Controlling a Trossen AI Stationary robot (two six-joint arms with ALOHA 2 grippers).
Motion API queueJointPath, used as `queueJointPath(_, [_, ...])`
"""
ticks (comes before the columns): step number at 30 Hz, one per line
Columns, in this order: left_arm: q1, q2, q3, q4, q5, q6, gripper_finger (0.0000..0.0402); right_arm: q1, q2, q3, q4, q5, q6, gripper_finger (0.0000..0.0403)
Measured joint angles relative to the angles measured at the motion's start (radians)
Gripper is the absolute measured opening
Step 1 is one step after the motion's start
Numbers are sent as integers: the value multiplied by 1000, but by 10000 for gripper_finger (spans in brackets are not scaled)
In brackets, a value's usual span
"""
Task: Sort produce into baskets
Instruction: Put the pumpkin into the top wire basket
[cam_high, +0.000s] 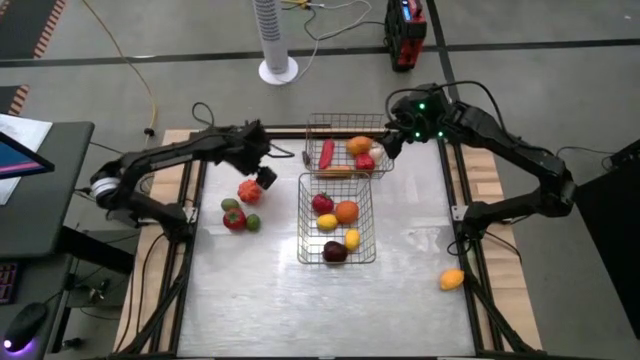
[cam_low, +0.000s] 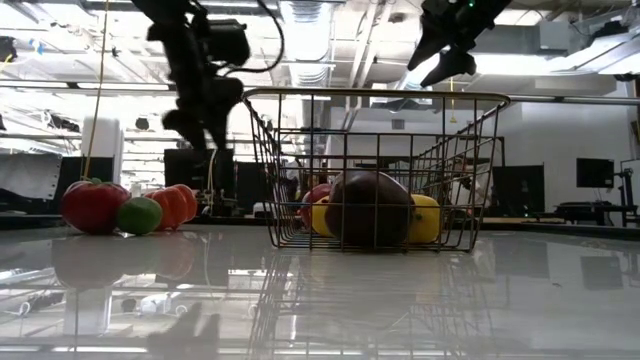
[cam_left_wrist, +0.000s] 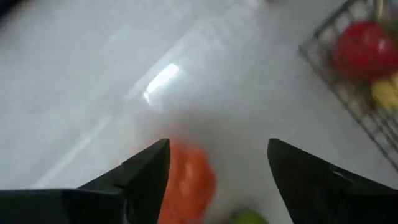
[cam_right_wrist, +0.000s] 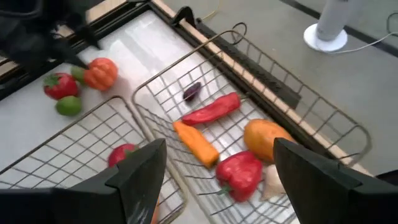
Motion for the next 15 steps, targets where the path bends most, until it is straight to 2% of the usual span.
queueJointPath(4, [-47, -65, -49, -8, -7, -113, 281, -21, 0, 0, 1, 0, -25, 321])
queueJointPath(7, [-61, -79, -61, -16, -53, -157, 312, -33, 0, 0, 1, -1, -36, 321])
queueJointPath(10, [-72, -77, -93, -44, -107, -161, 344, -33, 0, 0, 1, -2, -38, 321])
queueJointPath(15, [-73, -74, -186, 3, -168, -121, 382, -30, 0, 0, -1, -24, -38, 321])
